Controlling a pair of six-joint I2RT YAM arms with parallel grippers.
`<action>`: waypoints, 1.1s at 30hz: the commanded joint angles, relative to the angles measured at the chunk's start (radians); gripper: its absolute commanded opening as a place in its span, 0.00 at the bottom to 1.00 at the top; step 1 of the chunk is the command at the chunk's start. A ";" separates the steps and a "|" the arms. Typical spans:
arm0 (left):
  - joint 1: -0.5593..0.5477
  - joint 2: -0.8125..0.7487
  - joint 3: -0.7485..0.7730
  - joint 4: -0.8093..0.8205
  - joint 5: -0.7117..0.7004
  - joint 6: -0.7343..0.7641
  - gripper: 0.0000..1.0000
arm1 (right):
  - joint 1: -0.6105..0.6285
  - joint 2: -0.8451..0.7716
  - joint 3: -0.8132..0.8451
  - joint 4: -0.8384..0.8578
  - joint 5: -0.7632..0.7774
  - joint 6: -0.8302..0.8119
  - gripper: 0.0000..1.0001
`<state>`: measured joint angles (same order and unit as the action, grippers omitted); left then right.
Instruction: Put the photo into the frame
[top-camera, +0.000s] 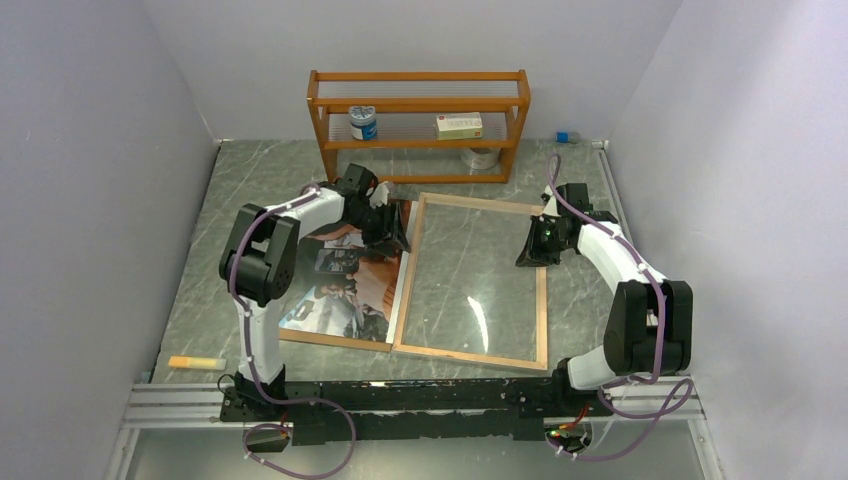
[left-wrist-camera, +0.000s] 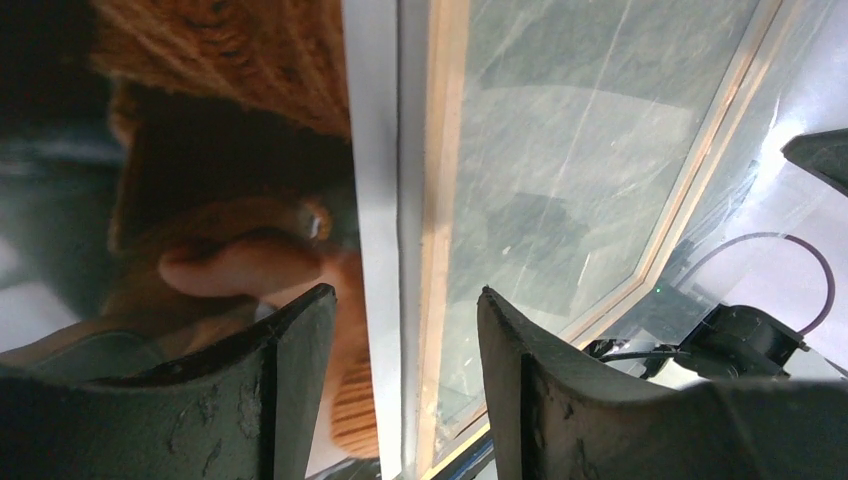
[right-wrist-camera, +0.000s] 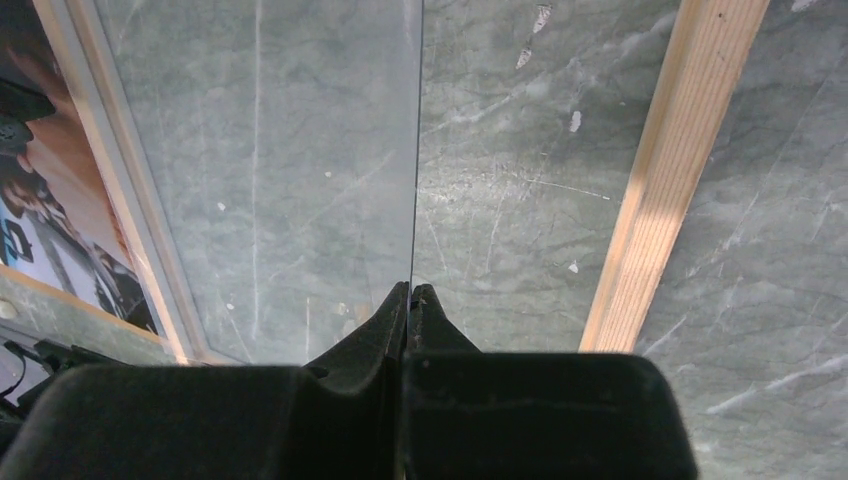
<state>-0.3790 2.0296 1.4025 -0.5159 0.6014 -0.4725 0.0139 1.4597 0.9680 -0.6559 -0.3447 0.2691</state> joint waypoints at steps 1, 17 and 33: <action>-0.029 0.016 0.056 0.004 -0.025 0.018 0.59 | -0.006 -0.012 0.012 -0.032 0.044 -0.018 0.00; -0.078 0.072 0.098 -0.063 -0.120 0.029 0.54 | 0.010 0.039 0.085 -0.050 -0.001 -0.099 0.00; -0.082 0.088 0.098 -0.071 -0.135 0.035 0.53 | 0.043 0.070 0.130 -0.085 0.062 -0.149 0.00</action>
<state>-0.4519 2.0907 1.4815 -0.5663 0.5064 -0.4641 0.0509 1.5257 1.0615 -0.7151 -0.3145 0.1452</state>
